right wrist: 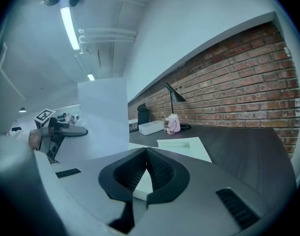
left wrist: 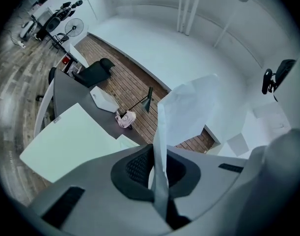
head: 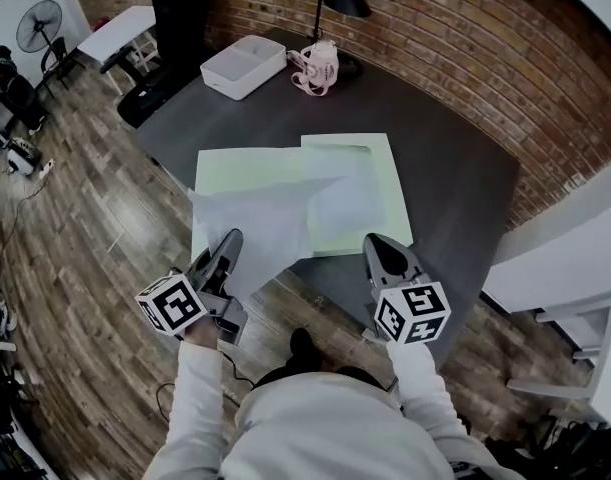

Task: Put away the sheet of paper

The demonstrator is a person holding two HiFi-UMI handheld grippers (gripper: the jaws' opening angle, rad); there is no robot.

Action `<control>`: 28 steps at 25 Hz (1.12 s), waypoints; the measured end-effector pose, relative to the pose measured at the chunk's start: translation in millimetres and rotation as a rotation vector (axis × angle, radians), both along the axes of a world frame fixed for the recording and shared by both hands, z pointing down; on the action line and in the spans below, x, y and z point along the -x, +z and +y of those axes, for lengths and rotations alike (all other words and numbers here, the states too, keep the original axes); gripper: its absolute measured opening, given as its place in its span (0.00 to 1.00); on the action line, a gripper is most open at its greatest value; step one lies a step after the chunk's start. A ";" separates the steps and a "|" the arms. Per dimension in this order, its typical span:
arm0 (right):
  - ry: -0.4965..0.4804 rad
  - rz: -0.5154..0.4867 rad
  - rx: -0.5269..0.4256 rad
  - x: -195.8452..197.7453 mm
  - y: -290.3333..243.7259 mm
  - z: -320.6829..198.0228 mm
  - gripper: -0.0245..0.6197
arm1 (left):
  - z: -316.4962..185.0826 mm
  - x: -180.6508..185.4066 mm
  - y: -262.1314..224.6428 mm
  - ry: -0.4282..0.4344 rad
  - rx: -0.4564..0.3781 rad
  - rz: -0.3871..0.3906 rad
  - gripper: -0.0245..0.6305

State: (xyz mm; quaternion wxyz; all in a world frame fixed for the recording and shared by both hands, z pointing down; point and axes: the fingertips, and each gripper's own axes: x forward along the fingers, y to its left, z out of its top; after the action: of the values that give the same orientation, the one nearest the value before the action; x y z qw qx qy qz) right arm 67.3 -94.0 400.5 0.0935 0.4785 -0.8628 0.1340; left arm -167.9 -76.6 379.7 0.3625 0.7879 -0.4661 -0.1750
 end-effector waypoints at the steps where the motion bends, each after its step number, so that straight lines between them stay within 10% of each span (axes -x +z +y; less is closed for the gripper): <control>1: 0.010 0.000 -0.001 0.9 -0.3 -4.4 0.08 | -6.7 2.1 -1.7 0.008 -0.002 0.003 0.06; 28: 0.064 0.047 0.006 -20.1 3.5 -86.1 0.08 | -118.4 -31.1 19.5 0.138 0.037 0.035 0.06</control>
State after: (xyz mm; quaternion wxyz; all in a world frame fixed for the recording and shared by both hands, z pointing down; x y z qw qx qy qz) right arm 87.4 -180.0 404.0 0.1110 0.5085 -0.8443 0.1280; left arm -136.8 -195.0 399.1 0.3964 0.8080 -0.4075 -0.1548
